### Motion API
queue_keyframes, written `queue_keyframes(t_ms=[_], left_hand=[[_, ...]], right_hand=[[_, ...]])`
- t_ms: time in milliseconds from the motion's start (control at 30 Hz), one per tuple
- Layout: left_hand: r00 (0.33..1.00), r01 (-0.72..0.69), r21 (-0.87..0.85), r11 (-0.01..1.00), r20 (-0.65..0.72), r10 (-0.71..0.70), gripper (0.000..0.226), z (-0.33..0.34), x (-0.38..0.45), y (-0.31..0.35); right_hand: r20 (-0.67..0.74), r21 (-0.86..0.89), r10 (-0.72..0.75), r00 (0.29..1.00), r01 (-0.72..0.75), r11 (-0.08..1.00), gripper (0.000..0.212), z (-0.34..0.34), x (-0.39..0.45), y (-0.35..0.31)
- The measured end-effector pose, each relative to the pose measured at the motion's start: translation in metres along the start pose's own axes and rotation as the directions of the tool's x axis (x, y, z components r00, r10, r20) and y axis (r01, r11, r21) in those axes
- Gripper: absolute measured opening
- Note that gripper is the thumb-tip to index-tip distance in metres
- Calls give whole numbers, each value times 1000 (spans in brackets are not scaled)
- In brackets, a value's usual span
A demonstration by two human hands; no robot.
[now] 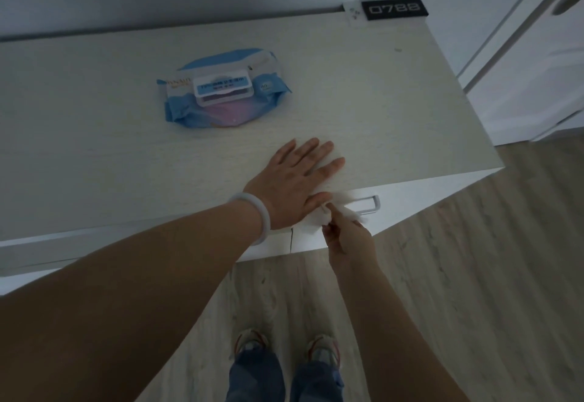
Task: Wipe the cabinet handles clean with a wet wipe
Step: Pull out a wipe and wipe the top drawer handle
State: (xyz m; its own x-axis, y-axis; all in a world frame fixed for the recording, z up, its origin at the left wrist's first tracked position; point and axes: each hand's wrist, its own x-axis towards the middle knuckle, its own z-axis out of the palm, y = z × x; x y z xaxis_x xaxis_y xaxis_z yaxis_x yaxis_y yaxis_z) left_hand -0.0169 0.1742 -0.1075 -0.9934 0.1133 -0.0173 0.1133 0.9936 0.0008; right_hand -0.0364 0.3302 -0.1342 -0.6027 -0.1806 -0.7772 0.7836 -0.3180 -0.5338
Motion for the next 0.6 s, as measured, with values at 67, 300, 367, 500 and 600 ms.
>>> queue_keyframes(t_ms=[67, 300, 367, 500, 600], left_hand=[[1000, -3, -5, 1000, 1, 3, 64, 2, 1, 0], [1000, 3, -14, 1000, 0, -3, 64, 5, 2, -1], [1000, 7, -4, 1000, 13, -7, 64, 5, 2, -1], [1000, 6, -9, 1000, 16, -6, 65, 4, 2, 0], [1000, 9, -1, 1000, 22, -9, 65, 2, 1, 0]], right_hand=[[-68, -63, 6, 998, -11, 998, 7, -9, 6, -9], [-25, -141, -17, 1000, 14, 990, 5, 3, 3, -9], [4, -104, -7, 1000, 7, 995, 12, 8, -2, -3], [-22, -129, -51, 998, 48, 991, 12, -4, 4, -17], [-10, -143, -90, 996, 88, 986, 16, -5, 5, -13]])
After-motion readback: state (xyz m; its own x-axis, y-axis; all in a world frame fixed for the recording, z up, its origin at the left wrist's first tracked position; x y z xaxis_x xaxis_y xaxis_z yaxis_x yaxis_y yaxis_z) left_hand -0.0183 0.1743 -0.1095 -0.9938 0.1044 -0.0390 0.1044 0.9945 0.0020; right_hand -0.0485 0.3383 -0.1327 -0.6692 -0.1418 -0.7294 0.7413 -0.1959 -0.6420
